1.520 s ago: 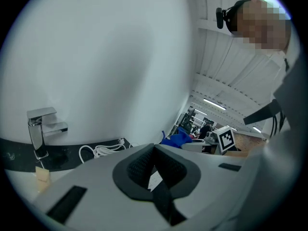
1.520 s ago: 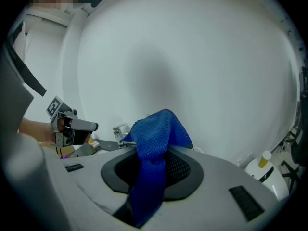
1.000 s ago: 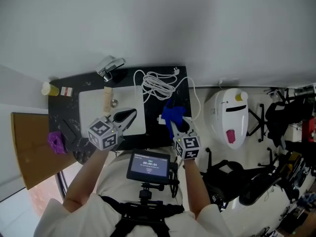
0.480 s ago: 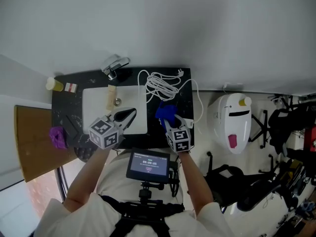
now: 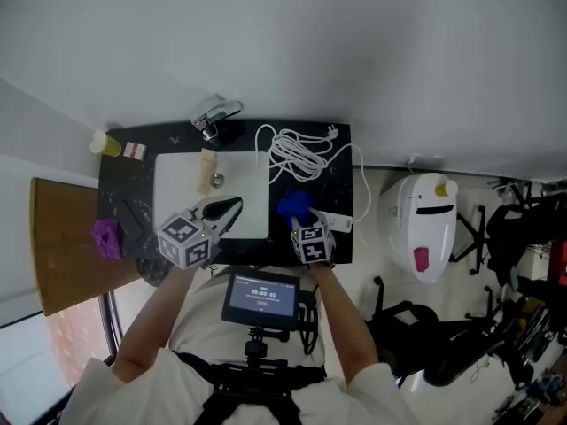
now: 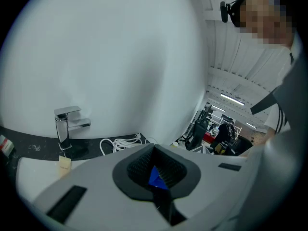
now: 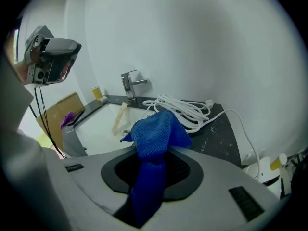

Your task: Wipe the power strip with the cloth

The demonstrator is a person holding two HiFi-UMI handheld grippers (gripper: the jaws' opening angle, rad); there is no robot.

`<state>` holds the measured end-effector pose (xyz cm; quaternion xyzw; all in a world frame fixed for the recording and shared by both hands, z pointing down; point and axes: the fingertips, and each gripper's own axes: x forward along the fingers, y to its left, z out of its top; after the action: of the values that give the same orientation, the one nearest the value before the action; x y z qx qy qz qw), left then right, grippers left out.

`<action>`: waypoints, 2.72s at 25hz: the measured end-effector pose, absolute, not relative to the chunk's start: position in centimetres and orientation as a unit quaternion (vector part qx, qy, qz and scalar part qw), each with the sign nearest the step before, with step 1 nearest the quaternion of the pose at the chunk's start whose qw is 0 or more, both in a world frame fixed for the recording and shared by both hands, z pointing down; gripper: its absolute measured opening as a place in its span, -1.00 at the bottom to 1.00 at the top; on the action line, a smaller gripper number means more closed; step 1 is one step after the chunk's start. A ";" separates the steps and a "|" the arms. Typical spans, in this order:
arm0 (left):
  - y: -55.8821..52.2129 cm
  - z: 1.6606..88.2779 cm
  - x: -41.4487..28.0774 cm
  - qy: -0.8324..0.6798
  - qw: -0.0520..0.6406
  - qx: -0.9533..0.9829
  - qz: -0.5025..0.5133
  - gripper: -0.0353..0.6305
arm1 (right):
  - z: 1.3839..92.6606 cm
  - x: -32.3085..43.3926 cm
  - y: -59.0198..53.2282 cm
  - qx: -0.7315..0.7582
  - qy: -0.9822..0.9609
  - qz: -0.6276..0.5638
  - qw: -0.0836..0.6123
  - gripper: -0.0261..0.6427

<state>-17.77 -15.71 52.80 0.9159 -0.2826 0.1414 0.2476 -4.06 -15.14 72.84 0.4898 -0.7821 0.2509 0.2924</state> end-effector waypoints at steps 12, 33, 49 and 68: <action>-15.3 52.9 -16.6 -0.281 0.243 0.916 0.149 -0.88 | 74.3 -2.9 -14.8 0.488 -0.776 0.266 0.299 -0.62; -16.7 53.1 -11.2 -0.262 0.249 0.921 0.145 -0.88 | 75.8 4.1 -14.7 0.511 -0.759 0.278 0.292 -0.62; -17.5 52.6 -7.7 -0.271 0.244 0.919 0.148 -0.88 | 76.0 11.2 -13.5 0.542 -0.742 0.285 0.273 -0.62; -17.8 52.9 -4.6 -0.260 0.244 0.922 0.151 -0.88 | 76.1 13.5 -13.3 0.543 -0.746 0.284 0.260 -0.62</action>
<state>-4.64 -17.77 52.94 0.9219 -0.2603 0.1508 0.2440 13.47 -13.27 76.08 0.5431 -0.7461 0.2844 0.2598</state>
